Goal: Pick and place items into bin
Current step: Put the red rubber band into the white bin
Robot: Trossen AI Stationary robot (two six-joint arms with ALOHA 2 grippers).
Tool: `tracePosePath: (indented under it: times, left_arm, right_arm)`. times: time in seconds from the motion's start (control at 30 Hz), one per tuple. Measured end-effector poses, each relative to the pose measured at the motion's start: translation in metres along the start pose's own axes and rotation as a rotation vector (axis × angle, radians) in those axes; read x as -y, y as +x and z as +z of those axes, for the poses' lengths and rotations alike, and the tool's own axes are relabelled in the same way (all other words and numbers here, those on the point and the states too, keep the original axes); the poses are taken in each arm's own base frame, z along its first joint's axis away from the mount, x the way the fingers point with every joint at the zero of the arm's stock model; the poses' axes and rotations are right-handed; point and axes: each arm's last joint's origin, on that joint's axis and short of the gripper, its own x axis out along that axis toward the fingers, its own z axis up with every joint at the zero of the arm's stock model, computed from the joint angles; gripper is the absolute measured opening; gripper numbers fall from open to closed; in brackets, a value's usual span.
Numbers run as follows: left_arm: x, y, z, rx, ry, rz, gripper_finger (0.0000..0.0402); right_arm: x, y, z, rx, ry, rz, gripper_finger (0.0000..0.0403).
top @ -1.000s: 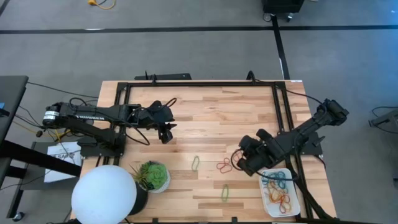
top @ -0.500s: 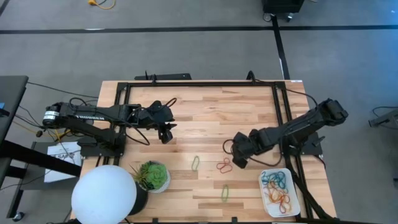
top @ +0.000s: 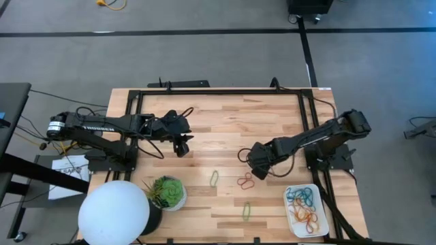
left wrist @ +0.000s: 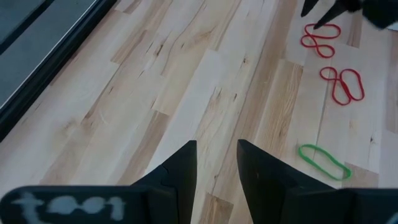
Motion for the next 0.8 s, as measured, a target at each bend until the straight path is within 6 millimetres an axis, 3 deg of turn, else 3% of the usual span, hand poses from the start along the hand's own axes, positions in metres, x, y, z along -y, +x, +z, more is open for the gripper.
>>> tracePosePath:
  times: [0.23, 0.5, 0.63, 0.8]
  left_arm:
    - [0.0, 0.0, 0.0, -0.003, 0.001, 0.0, 0.0104]
    - [0.0, 0.0, -0.001, -0.007, 0.002, 0.002, 0.0104]
    - [0.0, 0.0, -0.001, -0.006, 0.002, 0.002, 0.0104]
    - [0.0, 0.0, -0.001, -0.007, 0.002, 0.002, 0.0104]
  right_arm:
    - [-0.009, 0.028, 0.002, -0.117, -0.014, 0.017, 0.0159]
    - [-0.011, 0.046, 0.007, -0.158, -0.116, -0.011, 0.0137]
    - [-0.011, 0.047, 0.009, -0.169, -0.138, 0.025, 0.01]
    - [-0.02, 0.038, 0.008, -0.161, -0.167, 0.076, 0.0019]
